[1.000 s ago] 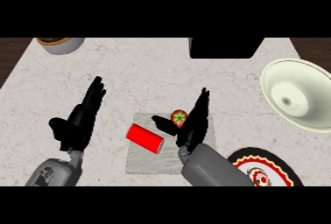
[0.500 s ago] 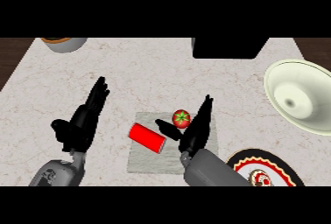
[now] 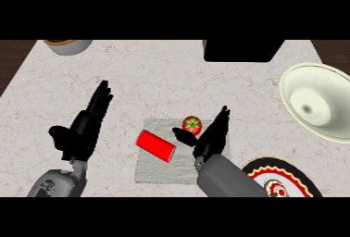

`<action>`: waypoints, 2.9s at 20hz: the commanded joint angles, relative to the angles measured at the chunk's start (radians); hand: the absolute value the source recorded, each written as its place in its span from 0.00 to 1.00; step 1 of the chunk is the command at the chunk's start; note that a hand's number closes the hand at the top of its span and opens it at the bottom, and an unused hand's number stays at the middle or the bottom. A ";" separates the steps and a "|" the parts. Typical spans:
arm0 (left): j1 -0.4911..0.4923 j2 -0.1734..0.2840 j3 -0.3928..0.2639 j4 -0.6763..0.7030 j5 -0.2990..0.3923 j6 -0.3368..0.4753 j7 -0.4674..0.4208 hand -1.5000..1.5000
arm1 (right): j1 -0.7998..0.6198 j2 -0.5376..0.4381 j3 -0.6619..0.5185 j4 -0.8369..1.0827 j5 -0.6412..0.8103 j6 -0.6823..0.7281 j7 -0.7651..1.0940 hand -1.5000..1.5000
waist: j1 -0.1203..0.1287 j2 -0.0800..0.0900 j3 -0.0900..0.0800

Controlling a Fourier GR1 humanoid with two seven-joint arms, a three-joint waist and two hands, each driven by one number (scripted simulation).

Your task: Pick the tomato from the placemat and place it in the bowl

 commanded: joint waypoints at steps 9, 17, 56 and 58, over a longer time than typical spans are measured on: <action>0.000 -0.064 -0.009 0.039 -0.050 -0.012 -0.032 0.50 | -0.157 0.000 0.163 0.076 -0.209 0.135 -0.006 1.00 | 0.023 0.008 0.001; -0.033 -0.053 0.068 0.063 -0.030 -0.061 -0.040 0.50 | -0.185 0.000 0.256 0.073 -0.349 0.028 -0.133 1.00 | 0.014 0.008 0.001; -0.016 -0.066 0.089 0.000 -0.075 -0.071 0.035 0.50 | -0.511 -0.686 -0.067 -0.460 -0.247 0.588 -0.109 1.00 | -0.011 -0.001 -0.001; 0.007 -0.070 0.087 0.004 -0.084 -0.065 0.020 0.50 | -0.454 -0.774 -0.094 -0.494 -0.323 0.607 -0.172 1.00 | -0.016 -0.002 0.000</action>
